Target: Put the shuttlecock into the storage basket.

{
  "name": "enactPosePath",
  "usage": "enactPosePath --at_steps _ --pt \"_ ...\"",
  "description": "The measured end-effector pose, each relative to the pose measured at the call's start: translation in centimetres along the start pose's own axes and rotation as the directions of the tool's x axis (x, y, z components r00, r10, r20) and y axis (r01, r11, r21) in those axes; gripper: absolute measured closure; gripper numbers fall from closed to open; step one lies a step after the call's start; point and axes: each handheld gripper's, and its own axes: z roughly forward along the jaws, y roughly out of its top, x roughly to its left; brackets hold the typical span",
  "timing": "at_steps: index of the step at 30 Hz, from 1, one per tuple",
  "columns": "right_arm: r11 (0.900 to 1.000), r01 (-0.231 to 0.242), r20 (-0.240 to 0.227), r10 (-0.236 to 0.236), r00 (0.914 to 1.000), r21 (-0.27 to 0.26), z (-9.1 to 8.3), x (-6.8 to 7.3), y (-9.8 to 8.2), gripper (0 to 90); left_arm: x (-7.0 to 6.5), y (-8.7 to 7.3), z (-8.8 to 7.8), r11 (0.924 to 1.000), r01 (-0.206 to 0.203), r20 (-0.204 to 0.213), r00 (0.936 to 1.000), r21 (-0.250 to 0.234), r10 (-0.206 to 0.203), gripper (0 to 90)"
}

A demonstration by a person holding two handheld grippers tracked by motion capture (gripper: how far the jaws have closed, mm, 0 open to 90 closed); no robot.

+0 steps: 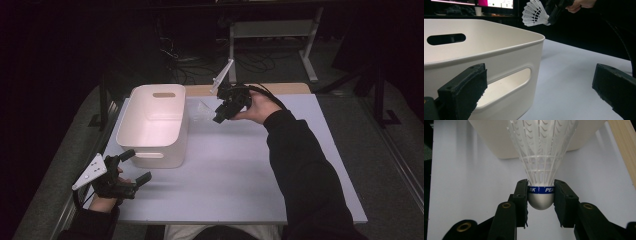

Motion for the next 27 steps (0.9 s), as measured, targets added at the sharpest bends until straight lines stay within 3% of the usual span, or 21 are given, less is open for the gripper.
enactPosePath --at_steps 13,27 --pt "0.999 0.025 0.001 -0.025 0.9997 -0.03 -0.8 0.7 1.3 64.2 0.0 0.0 0.0 1.0 0.0 0.0 1.0 0.0 0.0 0.0" --pt "0.996 0.05 -0.016 -0.051 0.9986 -0.074 -0.6 1.3 3.2 64.1 0.0 0.0 0.0 1.0 -0.001 0.0 1.0 0.0 0.001 0.0"
